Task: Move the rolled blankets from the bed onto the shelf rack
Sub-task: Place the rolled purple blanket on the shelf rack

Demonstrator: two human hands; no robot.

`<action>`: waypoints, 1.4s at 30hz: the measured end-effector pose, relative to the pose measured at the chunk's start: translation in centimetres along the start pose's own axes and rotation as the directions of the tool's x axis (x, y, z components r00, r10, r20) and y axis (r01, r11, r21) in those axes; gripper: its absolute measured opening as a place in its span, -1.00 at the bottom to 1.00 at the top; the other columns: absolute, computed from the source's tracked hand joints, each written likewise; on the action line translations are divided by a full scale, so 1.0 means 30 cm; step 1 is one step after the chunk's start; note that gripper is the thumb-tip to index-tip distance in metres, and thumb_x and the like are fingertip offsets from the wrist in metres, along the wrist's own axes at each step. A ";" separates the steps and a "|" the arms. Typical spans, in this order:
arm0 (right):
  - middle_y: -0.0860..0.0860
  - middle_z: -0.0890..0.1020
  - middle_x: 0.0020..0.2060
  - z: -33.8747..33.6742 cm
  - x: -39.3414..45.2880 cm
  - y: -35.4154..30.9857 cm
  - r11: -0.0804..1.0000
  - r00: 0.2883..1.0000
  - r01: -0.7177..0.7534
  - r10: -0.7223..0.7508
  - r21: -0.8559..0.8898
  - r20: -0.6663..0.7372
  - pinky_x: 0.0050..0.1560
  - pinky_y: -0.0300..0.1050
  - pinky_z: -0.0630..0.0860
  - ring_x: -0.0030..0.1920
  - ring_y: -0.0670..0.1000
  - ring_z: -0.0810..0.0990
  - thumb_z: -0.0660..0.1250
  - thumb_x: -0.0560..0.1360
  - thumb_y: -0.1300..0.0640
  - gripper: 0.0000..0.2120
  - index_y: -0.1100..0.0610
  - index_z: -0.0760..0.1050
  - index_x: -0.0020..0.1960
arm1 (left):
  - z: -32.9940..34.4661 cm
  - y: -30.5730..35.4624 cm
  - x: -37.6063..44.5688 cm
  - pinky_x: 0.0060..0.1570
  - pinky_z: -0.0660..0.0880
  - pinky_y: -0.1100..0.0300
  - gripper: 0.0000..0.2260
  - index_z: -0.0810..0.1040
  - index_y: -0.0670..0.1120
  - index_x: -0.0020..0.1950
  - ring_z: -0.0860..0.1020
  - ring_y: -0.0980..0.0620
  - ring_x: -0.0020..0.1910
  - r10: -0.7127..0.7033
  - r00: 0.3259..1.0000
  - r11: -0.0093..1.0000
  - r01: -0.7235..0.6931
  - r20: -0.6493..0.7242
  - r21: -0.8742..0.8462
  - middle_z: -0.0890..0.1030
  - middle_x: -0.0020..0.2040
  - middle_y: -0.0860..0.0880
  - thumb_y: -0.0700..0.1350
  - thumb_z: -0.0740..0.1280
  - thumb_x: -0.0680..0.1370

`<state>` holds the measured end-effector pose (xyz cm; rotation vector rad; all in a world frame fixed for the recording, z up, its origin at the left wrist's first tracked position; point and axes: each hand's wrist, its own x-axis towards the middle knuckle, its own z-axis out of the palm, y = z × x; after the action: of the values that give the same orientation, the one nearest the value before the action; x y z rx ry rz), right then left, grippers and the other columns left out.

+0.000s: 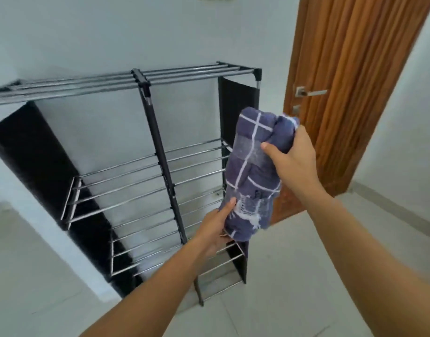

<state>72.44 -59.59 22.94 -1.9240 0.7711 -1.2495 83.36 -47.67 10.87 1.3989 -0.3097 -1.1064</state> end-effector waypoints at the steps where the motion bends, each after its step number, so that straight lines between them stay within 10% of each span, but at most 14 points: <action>1: 0.02 0.51 0.08 0.048 0.059 0.001 1.000 0.999 0.029 -0.028 -0.005 0.041 0.01 -0.28 0.42 0.05 -0.05 0.50 0.41 0.45 0.10 -0.57 0.15 0.37 0.26 | -0.012 0.024 0.027 -0.06 0.62 0.08 -0.50 0.54 -0.11 0.27 0.64 -0.06 0.06 0.015 0.999 1.000 -0.016 -0.033 -0.026 0.67 0.15 -0.10 0.19 0.36 0.47; 8: 0.16 0.45 0.18 0.385 0.408 0.096 0.989 0.955 0.116 -0.086 -0.091 0.283 0.16 -0.01 0.47 0.18 0.14 0.47 0.43 0.41 0.06 -0.46 0.21 0.30 0.28 | -0.091 0.194 0.278 0.18 0.53 -0.20 -0.43 0.45 0.08 0.31 0.60 -0.12 0.19 0.091 0.995 0.995 -0.093 -0.045 -0.042 0.62 0.23 -0.04 0.19 0.48 0.36; 14: 0.12 0.38 0.41 0.544 0.588 0.235 0.996 0.914 -0.062 0.082 -0.062 0.399 0.33 -0.03 0.38 0.36 0.14 0.41 0.43 0.44 0.09 -0.24 0.12 0.11 0.51 | -0.134 0.317 0.495 -0.21 0.62 0.11 -0.63 0.53 -0.05 0.21 0.65 -0.04 -0.10 -0.007 0.999 1.000 0.008 0.034 -0.012 0.68 0.04 -0.07 0.09 0.40 0.48; 21: 0.10 0.56 0.23 0.585 0.531 0.455 0.933 0.846 -0.350 0.353 -0.082 0.401 0.24 -0.03 0.43 0.21 0.11 0.52 0.26 0.56 0.07 -0.65 0.14 0.43 0.32 | -0.211 0.416 0.547 -0.41 0.48 0.24 -0.59 0.56 -0.08 -0.03 0.48 0.01 -0.49 -0.037 0.993 0.925 0.077 -0.113 0.372 0.52 -0.43 -0.06 0.26 0.22 0.53; 24: 0.09 0.61 0.10 0.570 0.494 0.487 0.752 0.694 -0.658 0.582 0.045 0.423 0.05 -0.02 0.53 0.07 0.09 0.59 0.32 0.50 -0.12 -0.54 0.19 0.46 0.23 | -0.233 0.465 0.581 -0.40 0.47 0.26 -0.63 0.55 -0.10 0.12 0.56 0.01 -0.35 0.141 0.975 0.803 -0.012 -0.171 0.596 0.61 -0.20 -0.08 0.17 0.29 0.53; 28: 0.11 0.66 0.06 0.576 0.476 0.468 0.625 0.534 -0.780 0.637 0.031 0.556 -0.04 -0.02 0.57 0.03 0.11 0.62 0.34 0.43 -0.23 -0.48 0.14 0.50 0.20 | -0.181 0.579 0.605 -0.28 0.58 0.10 -0.55 0.54 -0.19 0.15 0.60 -0.09 -0.21 0.117 0.980 0.870 -0.022 -0.163 0.493 0.63 -0.02 -0.16 0.17 0.29 0.52; 35: 0.11 0.55 0.26 0.561 0.575 0.343 0.955 0.885 -0.255 0.294 -0.154 0.360 0.17 -0.11 0.40 0.22 0.13 0.53 0.31 0.50 -0.10 -0.49 0.11 0.40 0.37 | -0.109 0.601 0.661 -0.16 0.57 0.06 -0.53 0.58 -0.05 0.09 0.59 -0.09 -0.13 -0.025 0.999 0.978 0.029 -0.023 0.205 0.65 -0.08 -0.11 0.31 0.24 0.48; 42: 0.12 0.50 0.33 0.602 0.563 0.368 0.863 0.866 0.146 0.125 -0.484 0.485 0.29 -0.03 0.39 0.29 0.16 0.48 0.31 0.50 0.04 -0.52 0.12 0.38 0.39 | -0.151 0.507 0.744 -0.09 0.54 0.13 -0.83 0.53 -0.13 -0.06 0.57 -0.02 -0.23 -0.110 0.992 0.972 0.096 0.054 0.216 0.60 -0.19 -0.12 -0.09 0.20 0.62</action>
<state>94.09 -74.88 17.42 -2.5353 0.8576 -0.5017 104.50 -64.81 13.92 1.5852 -0.4169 -1.2343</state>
